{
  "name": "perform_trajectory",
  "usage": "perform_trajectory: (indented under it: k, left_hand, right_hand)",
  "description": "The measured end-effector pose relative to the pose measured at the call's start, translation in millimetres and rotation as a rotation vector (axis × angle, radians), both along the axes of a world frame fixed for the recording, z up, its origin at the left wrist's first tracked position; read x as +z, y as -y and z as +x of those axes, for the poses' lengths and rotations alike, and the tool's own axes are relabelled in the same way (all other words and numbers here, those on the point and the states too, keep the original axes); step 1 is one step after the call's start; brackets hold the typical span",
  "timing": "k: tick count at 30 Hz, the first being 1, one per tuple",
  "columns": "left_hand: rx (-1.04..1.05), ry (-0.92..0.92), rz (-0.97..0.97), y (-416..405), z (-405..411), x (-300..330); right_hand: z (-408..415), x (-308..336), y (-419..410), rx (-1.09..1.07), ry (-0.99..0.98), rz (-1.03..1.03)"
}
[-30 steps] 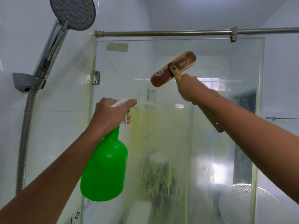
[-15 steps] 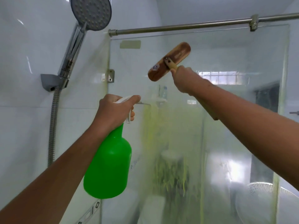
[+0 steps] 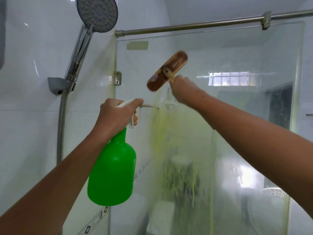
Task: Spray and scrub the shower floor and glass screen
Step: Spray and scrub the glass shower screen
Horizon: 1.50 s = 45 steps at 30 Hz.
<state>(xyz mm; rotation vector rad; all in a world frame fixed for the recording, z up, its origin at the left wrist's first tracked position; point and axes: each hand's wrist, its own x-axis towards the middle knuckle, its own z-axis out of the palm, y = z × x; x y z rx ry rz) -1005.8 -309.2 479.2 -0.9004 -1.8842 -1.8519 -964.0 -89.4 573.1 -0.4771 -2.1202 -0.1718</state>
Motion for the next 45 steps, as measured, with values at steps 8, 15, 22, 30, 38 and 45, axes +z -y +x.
perform_trajectory:
  k: [8, 15, 22, 30, 38, 45]
  left_hand:
    - [-0.017, -0.017, -0.025, -2.6, 7.4, -2.4]
    - [-0.113, 0.008, 0.021, -28.1, 15.9, -1.9]
    - [-0.215, -0.008, 0.018, -77.2, 44.1, -8.4]
    - [-0.340, 0.018, 0.032, -145.1, 87.4, -9.5]
    - [-0.301, 0.064, 0.056, -188.3, 123.4, -25.4]
    - [-0.120, -0.135, -0.032, -188.8, 123.1, -24.1]
  right_hand:
    - [9.2, -99.5, -4.0, -0.032, 0.336, 0.221]
    - [65.9, 28.9, -45.2, -0.041, -0.096, -0.187]
    - [139.1, -123.6, -90.4, -0.118, 0.127, -0.006]
    - [216.4, 0.6, -136.9, -0.222, -0.043, -0.303]
    - [228.9, 14.0, -129.7, -0.038, -0.016, -0.468]
    - [219.7, 10.9, -131.7, 0.018, -0.048, -0.369]
